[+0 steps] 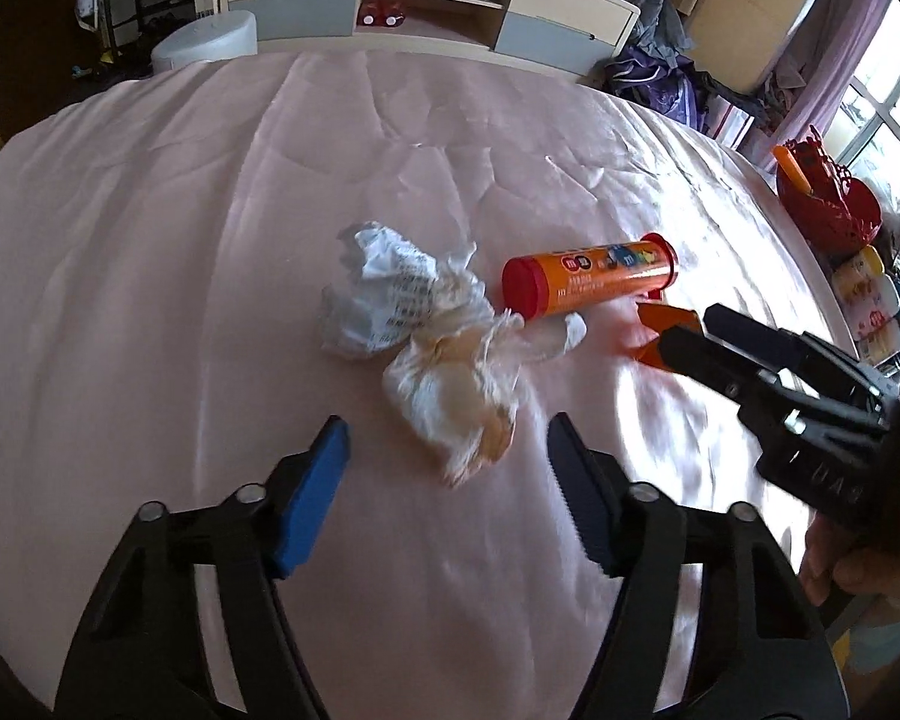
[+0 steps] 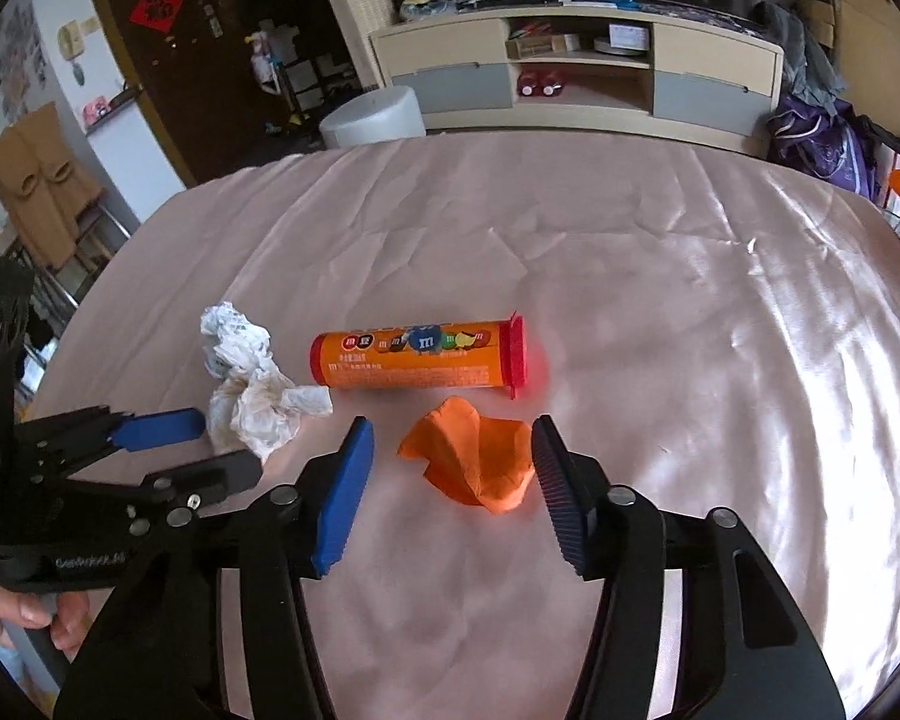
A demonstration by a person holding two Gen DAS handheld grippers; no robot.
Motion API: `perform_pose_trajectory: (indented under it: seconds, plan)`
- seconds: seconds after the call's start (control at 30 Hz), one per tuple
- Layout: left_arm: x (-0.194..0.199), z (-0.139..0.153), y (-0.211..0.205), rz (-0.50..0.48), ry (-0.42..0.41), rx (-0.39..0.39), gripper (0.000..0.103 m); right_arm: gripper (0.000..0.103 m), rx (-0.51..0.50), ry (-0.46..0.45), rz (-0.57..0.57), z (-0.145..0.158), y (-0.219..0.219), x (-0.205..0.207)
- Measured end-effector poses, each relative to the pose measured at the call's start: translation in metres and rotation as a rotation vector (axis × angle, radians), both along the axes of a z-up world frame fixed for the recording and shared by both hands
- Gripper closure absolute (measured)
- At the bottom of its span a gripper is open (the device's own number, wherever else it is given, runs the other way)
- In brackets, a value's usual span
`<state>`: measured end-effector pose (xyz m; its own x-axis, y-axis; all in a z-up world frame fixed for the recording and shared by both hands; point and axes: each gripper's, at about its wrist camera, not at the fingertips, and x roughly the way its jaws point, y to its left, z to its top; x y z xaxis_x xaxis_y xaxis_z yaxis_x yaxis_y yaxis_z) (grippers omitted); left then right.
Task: Collect trash
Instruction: 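Grasp the white tissue with the left tool while the right tool grasps the orange cone, then lower the tissue and orange cone into the black bin and open both tools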
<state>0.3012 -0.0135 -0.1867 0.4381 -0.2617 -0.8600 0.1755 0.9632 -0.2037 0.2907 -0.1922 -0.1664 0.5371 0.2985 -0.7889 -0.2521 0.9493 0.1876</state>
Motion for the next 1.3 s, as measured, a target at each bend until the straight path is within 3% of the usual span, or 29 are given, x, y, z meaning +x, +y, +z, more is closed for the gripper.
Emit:
perform_pose_trajectory:
  seconds: [0.07, 0.17, 0.23, 0.27, 0.57, 1.0, 1.17, 1.3]
  plan:
    - [0.003, -0.001, -0.002, -0.005, -0.008, 0.003, 0.051, 0.063, -0.01, 0.007, 0.009, -0.004, 0.001, 0.001]
    - [0.006, -0.002, -0.006, -0.022, -0.015, 0.004, 0.067, 0.08, -0.002, 0.008, 0.017, -0.006, 0.0, 0.0]
    - [0.006, -0.003, -0.007, -0.027, -0.007, -0.013, 0.092, 0.085, 0.0, 0.008, 0.014, -0.005, -0.001, -0.002]
    - [0.005, -0.004, -0.008, -0.032, -0.001, -0.024, 0.096, 0.085, 0.002, 0.01, 0.015, -0.004, -0.001, -0.004]
    - [-0.039, 0.011, -0.012, -0.057, -0.028, -0.02, 0.099, 0.087, 0.04, 0.017, 0.007, 0.013, -0.013, -0.044]
    - [-0.159, 0.063, -0.006, -0.064, -0.131, -0.001, 0.099, 0.086, 0.039, -0.047, -0.013, 0.056, -0.021, -0.141]
    - [-0.202, 0.06, -0.007, -0.094, -0.138, 0.013, 0.099, 0.086, 0.022, -0.053, -0.008, 0.055, -0.02, -0.176]
    - [-0.232, 0.038, -0.013, -0.129, -0.096, 0.038, 0.099, 0.086, 0.019, -0.025, -0.003, 0.041, -0.019, -0.205]
